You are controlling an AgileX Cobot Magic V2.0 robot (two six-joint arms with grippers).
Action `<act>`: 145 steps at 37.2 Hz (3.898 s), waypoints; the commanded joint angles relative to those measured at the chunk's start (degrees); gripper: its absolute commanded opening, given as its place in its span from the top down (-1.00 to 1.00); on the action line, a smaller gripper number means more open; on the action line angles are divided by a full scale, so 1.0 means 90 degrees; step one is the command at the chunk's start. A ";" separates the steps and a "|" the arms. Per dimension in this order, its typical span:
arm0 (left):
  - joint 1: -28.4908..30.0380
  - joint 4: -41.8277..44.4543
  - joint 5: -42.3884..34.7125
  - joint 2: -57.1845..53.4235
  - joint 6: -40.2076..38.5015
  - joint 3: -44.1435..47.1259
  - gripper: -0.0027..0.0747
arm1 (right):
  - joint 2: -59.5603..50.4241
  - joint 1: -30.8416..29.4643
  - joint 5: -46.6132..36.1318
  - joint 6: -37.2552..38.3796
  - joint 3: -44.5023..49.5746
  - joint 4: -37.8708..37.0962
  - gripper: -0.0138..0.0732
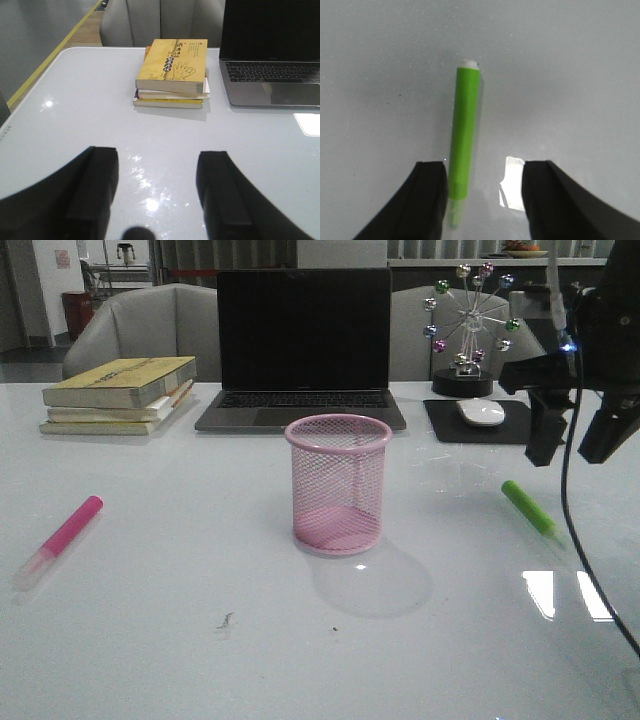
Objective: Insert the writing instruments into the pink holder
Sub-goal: 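Lower the right gripper over the green highlighter and close on it, then lift the green highlighter with the right gripper toward the pink holder, then lower the green highlighter into the pink holder and open the right gripper, then withdraw the right gripper up and away from the holder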
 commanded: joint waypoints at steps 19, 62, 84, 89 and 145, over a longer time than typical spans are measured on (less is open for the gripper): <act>0.0002 -0.0059 -0.0476 -0.0031 -0.0070 -0.0207 -0.17 | 0.0688 0.0237 -0.0316 -0.0244 -0.0424 0.0296 -0.36; 0.0002 -0.0084 -0.0423 -0.0031 -0.0070 -0.0207 -0.17 | -0.1502 0.1051 -0.2559 -0.0239 -0.0432 0.0213 0.53; 0.0002 -0.0084 -0.0114 -0.0031 -0.0070 -0.0207 -0.17 | -0.2230 0.2760 -0.9354 -0.0239 0.3202 -0.0234 0.55; 0.0002 -0.0084 -0.0114 -0.0031 -0.0070 -0.0207 -0.17 | -0.1755 0.2846 -1.0036 -0.0239 0.3345 -0.0360 0.55; 0.0002 -0.0296 -0.0100 -0.0031 -0.0070 -0.0207 -0.17 | -0.5478 0.0408 -0.2811 -0.0476 0.3345 -0.0119 -0.21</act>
